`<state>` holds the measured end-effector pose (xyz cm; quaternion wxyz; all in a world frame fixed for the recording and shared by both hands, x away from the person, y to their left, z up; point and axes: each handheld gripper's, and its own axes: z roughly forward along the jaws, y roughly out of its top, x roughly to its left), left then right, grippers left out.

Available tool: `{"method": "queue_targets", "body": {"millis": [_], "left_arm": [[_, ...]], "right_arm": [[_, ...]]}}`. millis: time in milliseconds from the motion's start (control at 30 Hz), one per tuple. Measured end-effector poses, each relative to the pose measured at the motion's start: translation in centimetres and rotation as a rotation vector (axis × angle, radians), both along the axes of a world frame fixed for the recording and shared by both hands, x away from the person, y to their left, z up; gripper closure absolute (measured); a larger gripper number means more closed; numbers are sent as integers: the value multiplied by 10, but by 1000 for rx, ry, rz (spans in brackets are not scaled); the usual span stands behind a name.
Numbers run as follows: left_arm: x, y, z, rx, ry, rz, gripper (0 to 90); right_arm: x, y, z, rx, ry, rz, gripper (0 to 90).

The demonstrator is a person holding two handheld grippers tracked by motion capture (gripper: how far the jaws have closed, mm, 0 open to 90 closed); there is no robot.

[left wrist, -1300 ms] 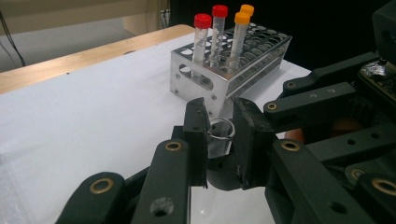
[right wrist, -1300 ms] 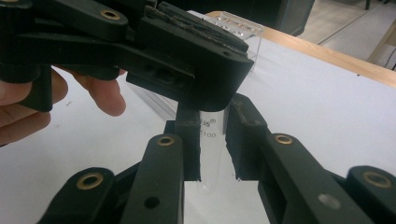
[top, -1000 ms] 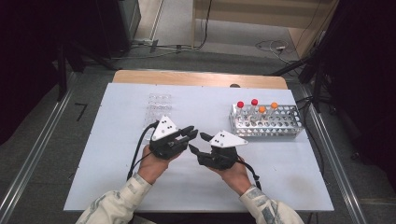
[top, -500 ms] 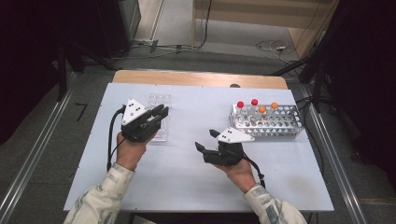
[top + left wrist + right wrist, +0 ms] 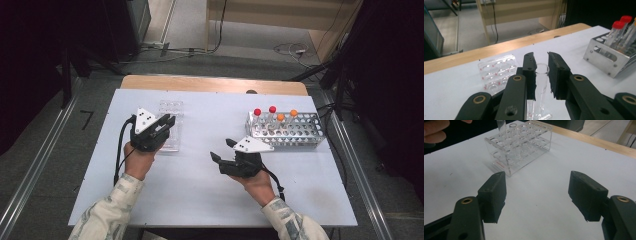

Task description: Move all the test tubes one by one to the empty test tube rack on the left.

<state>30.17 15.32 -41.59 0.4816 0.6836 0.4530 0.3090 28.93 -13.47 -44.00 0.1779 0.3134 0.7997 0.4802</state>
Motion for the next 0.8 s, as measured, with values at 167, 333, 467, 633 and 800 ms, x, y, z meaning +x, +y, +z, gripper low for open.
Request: {"method": "queue_targets", "body": {"millis": [167,333,467,633,800], "left_arm": [[2,-4,-13,38,34,-3,766],[3,-5,-18,47,51,-1,758],[1,-2,-15,12,44,-5,724],[-1,0,-12,-23,40,-17,662],[-4,0,-8,-68,18,41,364]], "right_arm": [[0,-1,1,1,-2,-1,299],[-1,-3,1,2,-1,-4,299],[0,-5,1,1,-6,-11,301],[2,-10,2,5,-6,-31,304],[8,-22,3,9,-18,-97,335]]}}
